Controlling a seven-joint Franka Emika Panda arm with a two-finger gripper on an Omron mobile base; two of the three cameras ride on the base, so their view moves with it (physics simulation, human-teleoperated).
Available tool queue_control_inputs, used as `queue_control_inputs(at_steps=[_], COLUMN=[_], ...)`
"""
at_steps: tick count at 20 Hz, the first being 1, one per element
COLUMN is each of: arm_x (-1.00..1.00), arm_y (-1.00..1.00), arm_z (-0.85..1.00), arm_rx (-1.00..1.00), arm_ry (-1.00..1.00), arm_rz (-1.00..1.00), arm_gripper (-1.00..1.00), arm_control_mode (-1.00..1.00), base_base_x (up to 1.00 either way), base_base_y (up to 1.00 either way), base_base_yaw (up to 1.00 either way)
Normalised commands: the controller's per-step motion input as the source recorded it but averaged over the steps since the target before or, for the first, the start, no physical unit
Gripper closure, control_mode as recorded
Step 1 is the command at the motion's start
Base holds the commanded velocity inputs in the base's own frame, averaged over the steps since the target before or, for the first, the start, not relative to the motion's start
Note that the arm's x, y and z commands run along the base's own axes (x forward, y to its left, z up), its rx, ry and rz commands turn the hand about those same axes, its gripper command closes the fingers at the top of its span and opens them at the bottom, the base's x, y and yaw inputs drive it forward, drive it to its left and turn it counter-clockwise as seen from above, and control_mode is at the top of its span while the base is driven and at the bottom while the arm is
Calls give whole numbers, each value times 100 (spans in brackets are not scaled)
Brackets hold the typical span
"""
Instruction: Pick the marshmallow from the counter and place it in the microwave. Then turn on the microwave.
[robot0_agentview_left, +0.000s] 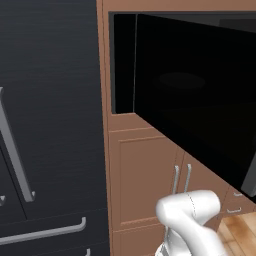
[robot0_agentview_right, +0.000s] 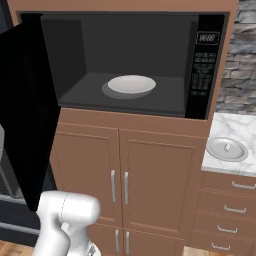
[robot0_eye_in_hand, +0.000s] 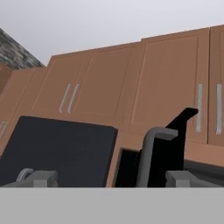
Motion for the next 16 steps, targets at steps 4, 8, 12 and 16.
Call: queue_control_inputs(at_steps=[4,8,12,16], arm_x=[-3,-1,-13,-8], arm_y=[-48,-53,-49,-29], arm_z=[0,0,-1,-1], arm_rx=[0,1,3,1], arm_ry=[8,10,7,10], arm_rz=[0,0,0,-2], arm_gripper=[-100,-100,-100,-100], arm_control_mode=[-100,-100,-100,-100], base_base_x=[0,0,0,0], base_base_y=[0,0,0,0], base_base_yaw=[0,0,0,0])
